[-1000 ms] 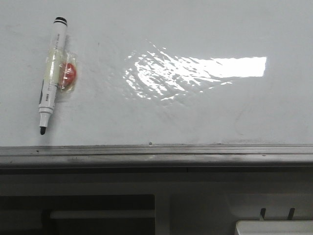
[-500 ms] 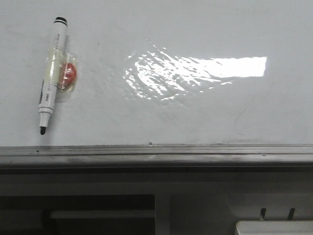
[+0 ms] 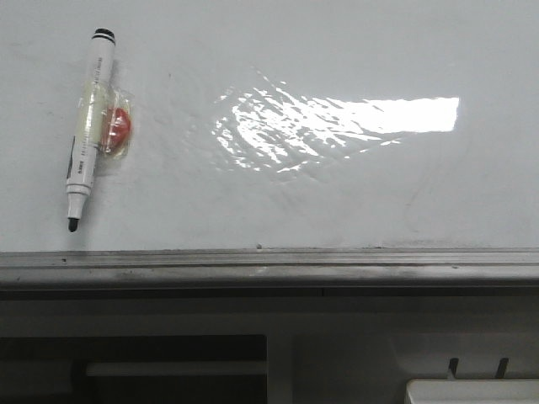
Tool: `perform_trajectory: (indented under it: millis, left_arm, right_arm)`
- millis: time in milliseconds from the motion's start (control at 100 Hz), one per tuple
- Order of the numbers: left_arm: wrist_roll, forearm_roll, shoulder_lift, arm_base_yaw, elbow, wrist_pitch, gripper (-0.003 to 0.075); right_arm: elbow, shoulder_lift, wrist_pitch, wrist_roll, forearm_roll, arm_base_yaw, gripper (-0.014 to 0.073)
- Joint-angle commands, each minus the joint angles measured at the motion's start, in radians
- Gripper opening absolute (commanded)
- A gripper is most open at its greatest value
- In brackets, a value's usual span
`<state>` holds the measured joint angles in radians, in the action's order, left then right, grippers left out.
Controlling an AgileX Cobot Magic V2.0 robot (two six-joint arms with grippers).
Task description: Write number 9 on whiteboard
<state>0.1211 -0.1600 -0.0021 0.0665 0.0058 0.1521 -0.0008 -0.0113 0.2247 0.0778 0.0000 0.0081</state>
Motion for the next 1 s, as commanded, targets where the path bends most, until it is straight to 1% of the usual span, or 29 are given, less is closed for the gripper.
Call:
perform_trajectory:
  millis: [0,80,170,340,430,550,600,720,820,850,890,920,990]
  left_arm:
    - [-0.013,-0.017,0.037,-0.004,-0.012,-0.057,-0.002]
    - [-0.013,-0.007,0.069,-0.004,-0.033,-0.052,-0.002]
    - [-0.013,0.027,0.111,-0.004,-0.044,-0.052,-0.002]
    - [-0.013,0.008,0.165,-0.004,-0.067,-0.052,-0.002]
    - [-0.013,0.008,0.187,-0.004,-0.094,-0.043,-0.002]
    - [-0.013,0.008,0.223,-0.004,-0.154,0.017,-0.002]
    - [-0.013,0.008,0.241,-0.004,-0.177,0.021,-0.002]
    - [-0.013,0.006,0.272,-0.004,-0.23,0.016,-0.002]
    - [-0.013,0.006,0.285,-0.004,-0.254,0.011,-0.0018]
    - [-0.013,0.006,0.285,-0.004,-0.259,0.008,-0.0011]
    - [-0.013,0.006,0.285,-0.004,-0.259,0.008,0.0019]
    - [-0.013,0.006,0.285,-0.004,-0.259,0.008,0.005]
    - [-0.013,0.006,0.285,-0.004,-0.259,0.008,0.0158]
  right_arm:
    - [-0.038,0.032,-0.068,-0.003,0.012,-0.006,-0.007]
    - [-0.038,0.056,-0.068,-0.003,0.057,-0.006,-0.007]
    - [-0.038,0.084,-0.068,-0.003,0.062,-0.006,-0.007]
    - [-0.068,0.139,-0.059,-0.003,0.099,-0.006,-0.007]
    - [-0.117,0.171,-0.016,-0.003,0.099,-0.006,-0.007]
    - [-0.196,0.234,0.054,-0.003,0.108,-0.006,-0.0069]
    - [-0.227,0.262,0.068,-0.003,0.128,-0.006,-0.0069]
    - [-0.292,0.325,0.138,-0.003,0.128,-0.006,-0.0069]
    - [-0.313,0.358,0.152,-0.003,0.13,-0.006,-0.0069]
    - [-0.313,0.364,0.147,-0.003,0.13,-0.006,-0.0069]
    - [-0.313,0.369,0.145,-0.003,0.13,-0.006,-0.0069]
    - [-0.313,0.371,0.149,-0.003,0.13,-0.006,-0.0069]
    - [-0.313,0.373,0.161,-0.003,0.13,-0.006,-0.0069]
